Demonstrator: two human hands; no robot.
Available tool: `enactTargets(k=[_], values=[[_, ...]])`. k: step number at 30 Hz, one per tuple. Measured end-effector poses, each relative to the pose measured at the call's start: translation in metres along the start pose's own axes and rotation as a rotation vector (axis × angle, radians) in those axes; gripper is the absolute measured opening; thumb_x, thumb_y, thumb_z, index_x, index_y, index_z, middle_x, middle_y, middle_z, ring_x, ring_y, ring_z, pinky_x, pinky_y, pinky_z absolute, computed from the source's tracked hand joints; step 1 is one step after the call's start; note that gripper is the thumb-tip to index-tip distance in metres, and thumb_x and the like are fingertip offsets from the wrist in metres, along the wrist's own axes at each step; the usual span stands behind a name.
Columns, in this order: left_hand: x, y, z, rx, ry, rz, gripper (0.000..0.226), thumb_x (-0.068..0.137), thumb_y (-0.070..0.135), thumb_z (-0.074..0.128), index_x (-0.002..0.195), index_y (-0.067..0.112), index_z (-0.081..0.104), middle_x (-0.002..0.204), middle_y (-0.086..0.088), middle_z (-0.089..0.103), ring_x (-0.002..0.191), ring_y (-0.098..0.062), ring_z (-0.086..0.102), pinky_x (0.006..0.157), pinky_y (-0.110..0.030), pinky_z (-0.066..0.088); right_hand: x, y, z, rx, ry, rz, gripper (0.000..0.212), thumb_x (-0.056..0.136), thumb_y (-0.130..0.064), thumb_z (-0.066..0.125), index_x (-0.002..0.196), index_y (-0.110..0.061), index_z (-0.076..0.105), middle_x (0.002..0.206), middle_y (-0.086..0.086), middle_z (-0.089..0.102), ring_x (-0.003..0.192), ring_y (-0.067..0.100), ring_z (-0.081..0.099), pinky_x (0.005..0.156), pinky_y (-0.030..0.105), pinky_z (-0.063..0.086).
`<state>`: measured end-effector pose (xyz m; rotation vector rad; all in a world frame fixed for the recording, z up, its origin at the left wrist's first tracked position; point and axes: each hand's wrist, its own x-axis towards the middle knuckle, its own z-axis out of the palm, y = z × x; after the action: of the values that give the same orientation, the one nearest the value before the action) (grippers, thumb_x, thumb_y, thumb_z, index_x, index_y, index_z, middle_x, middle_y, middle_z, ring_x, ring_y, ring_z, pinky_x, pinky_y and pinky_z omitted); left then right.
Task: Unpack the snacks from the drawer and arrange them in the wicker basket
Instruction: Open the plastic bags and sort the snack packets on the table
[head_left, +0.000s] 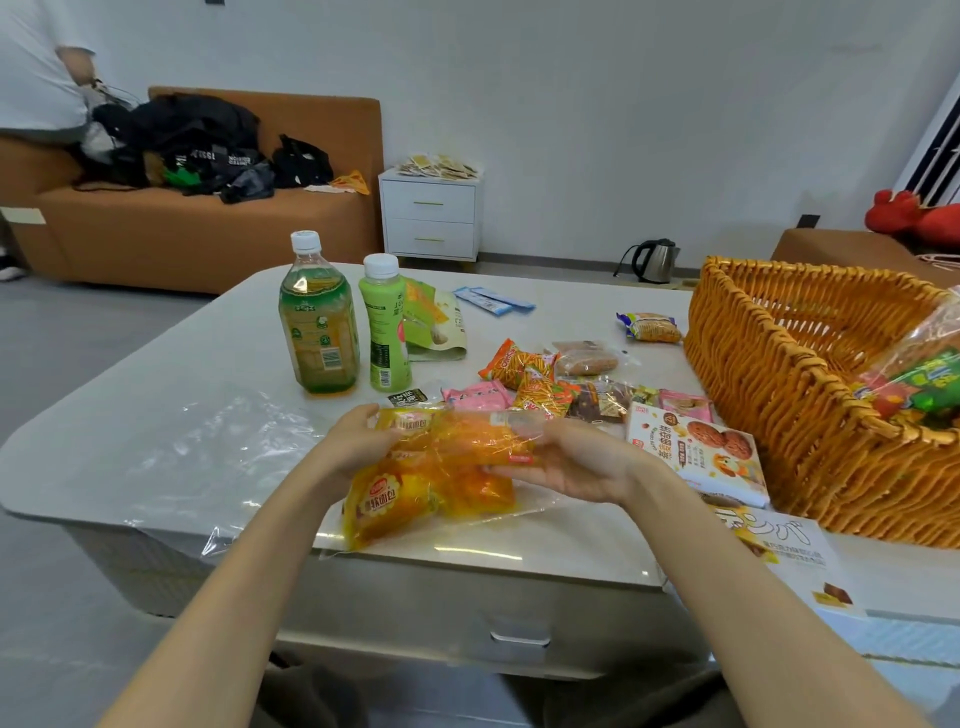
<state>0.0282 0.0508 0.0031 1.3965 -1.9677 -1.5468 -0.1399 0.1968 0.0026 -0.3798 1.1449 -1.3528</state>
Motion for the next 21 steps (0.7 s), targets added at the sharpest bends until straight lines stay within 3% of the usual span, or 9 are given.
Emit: enactTargets(k=[3,5,7,9,12,15,18,21], values=[[0.003,-0.001,-0.003,-0.084,-0.032,-0.03,0.058,0.098,0.006,0.051,0.151,0.015,0.027,0.151,-0.013,0.036,0.117,-0.026,0.049,0.074,-0.028,0.043,0.008,0.008,0.008,-0.212,0.192,-0.093,0.032,0.092,-0.01,0.062,0.123,-0.004,0.058,0.107,0.013,0.068,0.093,0.023,0.068,0.067,0.026,0.06],[0.004,-0.001,-0.006,-0.123,-0.073,-0.029,0.061,0.096,0.008,0.054,0.151,0.017,0.028,0.15,-0.013,0.037,0.113,-0.024,0.05,0.075,-0.029,0.047,0.011,0.01,0.01,-0.333,0.294,-0.152,0.034,0.087,-0.013,0.069,0.119,-0.006,0.06,0.1,0.008,0.068,0.082,0.017,0.069,0.061,0.022,0.057],[0.008,-0.005,-0.009,-0.108,-0.168,-0.008,0.071,0.092,0.018,0.063,0.151,0.02,0.024,0.153,-0.011,0.032,0.129,-0.027,0.044,0.096,-0.036,0.042,0.014,0.01,0.008,-0.257,0.328,-0.158,0.031,0.086,-0.009,0.07,0.115,-0.003,0.062,0.104,0.012,0.067,0.08,0.018,0.067,0.058,0.022,0.057],[0.006,-0.005,-0.011,-0.013,-0.312,0.018,0.089,0.083,0.035,0.07,0.153,0.026,0.015,0.157,-0.005,0.023,0.138,-0.026,0.032,0.109,-0.038,0.031,0.016,0.009,0.008,-0.093,0.345,-0.134,0.015,0.087,0.001,0.065,0.102,0.0,0.064,0.106,0.015,0.064,0.084,0.022,0.066,0.058,0.024,0.059],[0.005,-0.007,-0.012,0.097,-0.413,0.049,0.121,0.06,0.052,0.079,0.153,0.033,0.005,0.158,0.001,0.018,0.139,-0.022,0.028,0.112,-0.038,0.027,0.014,0.007,0.006,0.083,0.356,-0.104,0.008,0.087,0.007,0.06,0.088,0.0,0.063,0.105,0.018,0.062,0.092,0.025,0.063,0.056,0.027,0.06],[0.005,-0.014,-0.011,0.15,-0.4,0.091,0.118,0.067,0.038,0.08,0.153,0.034,-0.001,0.157,0.001,0.021,0.134,-0.019,0.034,0.111,-0.037,0.031,0.015,0.008,0.005,0.152,0.378,-0.079,0.01,0.088,0.006,0.059,0.097,0.002,0.063,0.103,0.02,0.064,0.089,0.025,0.063,0.051,0.026,0.058],[0.005,-0.019,-0.006,0.257,-0.321,0.144,0.124,0.064,0.042,0.082,0.153,0.032,-0.004,0.158,0.0,0.018,0.14,-0.023,0.03,0.115,-0.041,0.03,0.019,0.009,0.006,-0.109,0.412,-0.116,0.02,0.087,0.001,0.065,0.107,0.003,0.065,0.102,0.016,0.068,0.086,0.023,0.067,0.056,0.027,0.058],[0.003,-0.02,-0.006,0.324,-0.304,0.182,0.128,0.062,0.046,0.081,0.152,0.032,-0.01,0.16,-0.001,0.013,0.143,-0.025,0.025,0.116,-0.042,0.027,0.02,0.011,0.013,-0.402,0.403,-0.2,0.022,0.078,-0.011,0.077,0.099,-0.007,0.072,0.097,0.013,0.073,0.084,0.024,0.07,0.069,0.031,0.06]])
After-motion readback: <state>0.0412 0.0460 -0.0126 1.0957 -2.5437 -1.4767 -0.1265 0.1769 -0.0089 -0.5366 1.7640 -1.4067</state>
